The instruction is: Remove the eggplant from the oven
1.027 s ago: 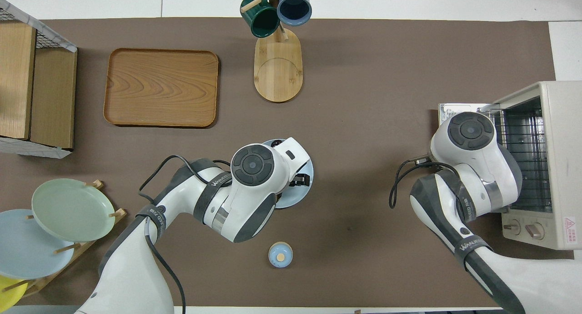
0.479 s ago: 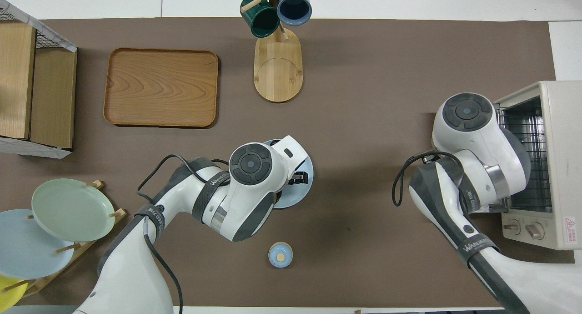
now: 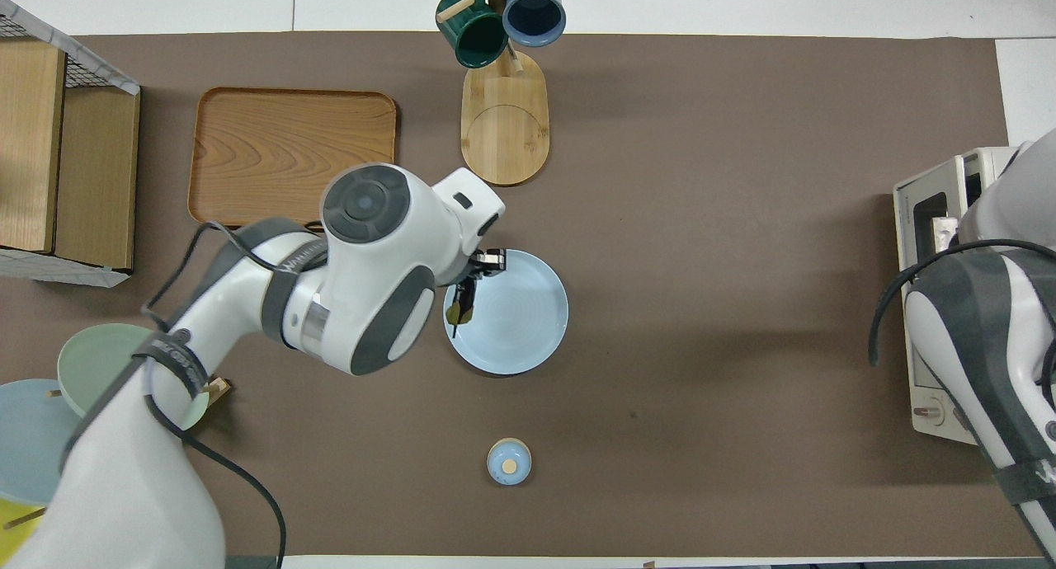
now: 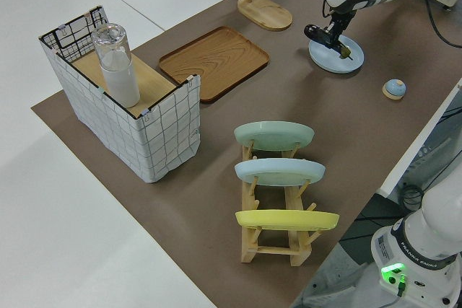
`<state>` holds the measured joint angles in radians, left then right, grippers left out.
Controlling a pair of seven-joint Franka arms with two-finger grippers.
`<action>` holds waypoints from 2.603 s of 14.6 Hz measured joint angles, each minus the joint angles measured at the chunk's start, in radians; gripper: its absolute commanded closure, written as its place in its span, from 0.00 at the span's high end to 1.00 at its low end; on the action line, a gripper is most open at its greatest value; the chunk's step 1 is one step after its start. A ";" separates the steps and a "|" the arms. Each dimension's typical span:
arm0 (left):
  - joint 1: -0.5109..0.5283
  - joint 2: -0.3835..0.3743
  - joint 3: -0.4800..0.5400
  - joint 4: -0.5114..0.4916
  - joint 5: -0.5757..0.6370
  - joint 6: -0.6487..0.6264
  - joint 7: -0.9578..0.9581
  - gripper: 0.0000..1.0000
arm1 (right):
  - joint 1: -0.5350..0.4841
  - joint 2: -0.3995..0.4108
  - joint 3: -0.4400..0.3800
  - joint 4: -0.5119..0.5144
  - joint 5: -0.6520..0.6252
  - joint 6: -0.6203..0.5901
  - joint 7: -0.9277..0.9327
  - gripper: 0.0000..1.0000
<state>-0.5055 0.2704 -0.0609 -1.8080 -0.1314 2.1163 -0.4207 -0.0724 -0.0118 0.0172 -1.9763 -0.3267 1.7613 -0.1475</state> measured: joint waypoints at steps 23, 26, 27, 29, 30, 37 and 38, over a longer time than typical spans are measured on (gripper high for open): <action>0.421 0.332 -0.002 0.310 0.011 0.048 0.351 1.00 | 0.065 -0.026 -0.019 0.271 0.300 -0.201 -0.019 1.00; 0.422 0.331 0.000 0.312 0.012 0.047 0.377 1.00 | 0.082 -0.017 -0.037 0.277 0.297 -0.201 -0.019 1.00; 0.422 0.329 0.000 0.314 0.012 0.047 0.378 1.00 | 0.085 -0.007 -0.038 0.287 0.297 -0.201 -0.019 1.00; 0.423 0.313 0.001 0.321 0.012 0.043 0.378 1.00 | 0.088 0.009 -0.041 0.303 0.297 -0.201 -0.019 1.00; 0.424 0.296 0.002 0.325 0.012 0.031 0.378 1.00 | 0.090 0.013 -0.042 0.307 0.297 -0.202 -0.019 1.00; 0.431 0.032 0.042 0.337 0.049 -0.277 0.378 1.00 | 0.092 0.014 -0.054 0.311 0.297 -0.226 -0.005 1.00; 0.431 -0.011 0.041 0.337 0.062 -0.333 0.378 1.00 | 0.092 0.014 -0.056 0.312 0.297 -0.226 -0.005 1.00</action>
<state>-0.0746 0.2597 -0.0195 -1.4710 -0.0694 1.7835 -0.0427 0.0195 0.0021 -0.0389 -1.6644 -0.0299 1.5351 -0.1521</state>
